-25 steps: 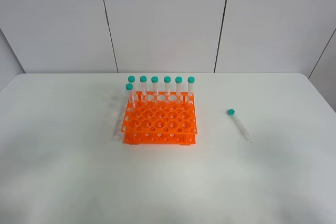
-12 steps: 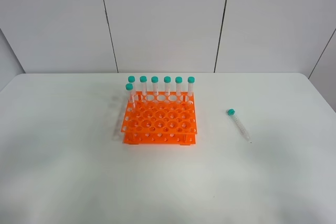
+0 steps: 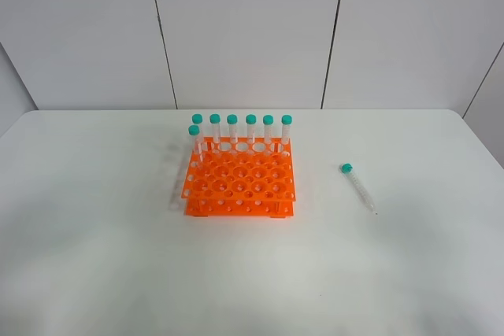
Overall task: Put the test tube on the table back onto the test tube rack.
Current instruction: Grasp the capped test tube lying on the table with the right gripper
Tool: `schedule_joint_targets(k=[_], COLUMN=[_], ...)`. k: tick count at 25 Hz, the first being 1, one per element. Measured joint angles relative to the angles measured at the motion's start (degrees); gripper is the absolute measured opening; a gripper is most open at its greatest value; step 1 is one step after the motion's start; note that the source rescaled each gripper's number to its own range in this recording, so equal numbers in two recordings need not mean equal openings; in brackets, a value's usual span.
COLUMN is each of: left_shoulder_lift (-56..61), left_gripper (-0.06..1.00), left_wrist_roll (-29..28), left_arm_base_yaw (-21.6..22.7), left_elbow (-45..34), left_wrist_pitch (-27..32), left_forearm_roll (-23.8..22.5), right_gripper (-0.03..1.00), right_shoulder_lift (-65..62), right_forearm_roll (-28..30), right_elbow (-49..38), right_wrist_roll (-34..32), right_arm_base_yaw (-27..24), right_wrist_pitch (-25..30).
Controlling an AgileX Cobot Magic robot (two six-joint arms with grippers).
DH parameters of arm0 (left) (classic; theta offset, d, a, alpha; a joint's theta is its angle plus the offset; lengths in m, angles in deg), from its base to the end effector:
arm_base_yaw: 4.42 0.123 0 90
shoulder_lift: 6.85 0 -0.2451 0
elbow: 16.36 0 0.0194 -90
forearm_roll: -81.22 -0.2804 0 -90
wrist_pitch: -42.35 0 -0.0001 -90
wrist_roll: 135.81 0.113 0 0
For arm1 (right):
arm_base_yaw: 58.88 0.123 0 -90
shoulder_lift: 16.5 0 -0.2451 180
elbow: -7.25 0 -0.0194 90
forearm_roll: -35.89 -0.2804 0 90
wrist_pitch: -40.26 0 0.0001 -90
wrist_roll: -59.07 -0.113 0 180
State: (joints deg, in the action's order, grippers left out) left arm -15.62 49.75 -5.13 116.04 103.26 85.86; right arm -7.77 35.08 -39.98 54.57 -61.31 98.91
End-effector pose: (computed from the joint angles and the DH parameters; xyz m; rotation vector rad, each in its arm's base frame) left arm 0.0806 -0.0090 0.2802 0.1156 2.0413 -0.0441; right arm 0.0819 -0.0021 0.2861 0.1205 1.9968 0.0400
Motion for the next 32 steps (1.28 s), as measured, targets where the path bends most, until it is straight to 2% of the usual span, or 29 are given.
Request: schedule_joint_targets(k=[16, 20, 24, 32], left_shoulder_lift=[0.0, 0.0, 0.0, 0.0], left_gripper=[1.0, 1.0, 1.0, 1.0], left_wrist_roll=[0.0, 0.0, 0.0, 0.0], left_arm_base_yaw=[0.0, 0.0, 0.0, 0.0], left_elbow=[0.0, 0.0, 0.0, 0.0], left_wrist_pitch=[0.0, 0.0, 0.0, 0.0], left_forearm_roll=[0.0, 0.0, 0.0, 0.0], right_gripper=[0.63, 0.63, 0.63, 0.63], right_shoulder_lift=[1.44, 10.07, 21.43, 47.78], right_forearm_roll=[-0.59, -5.15, -9.5, -10.94], right_elbow=[1.87, 7.25, 13.23, 25.94], right_wrist_roll=[0.72, 6.13, 14.08, 18.06], right_arm_base_yaw=[0.0, 0.0, 0.0, 0.0], right_wrist_pitch=[0.0, -1.53, -5.81, -6.69])
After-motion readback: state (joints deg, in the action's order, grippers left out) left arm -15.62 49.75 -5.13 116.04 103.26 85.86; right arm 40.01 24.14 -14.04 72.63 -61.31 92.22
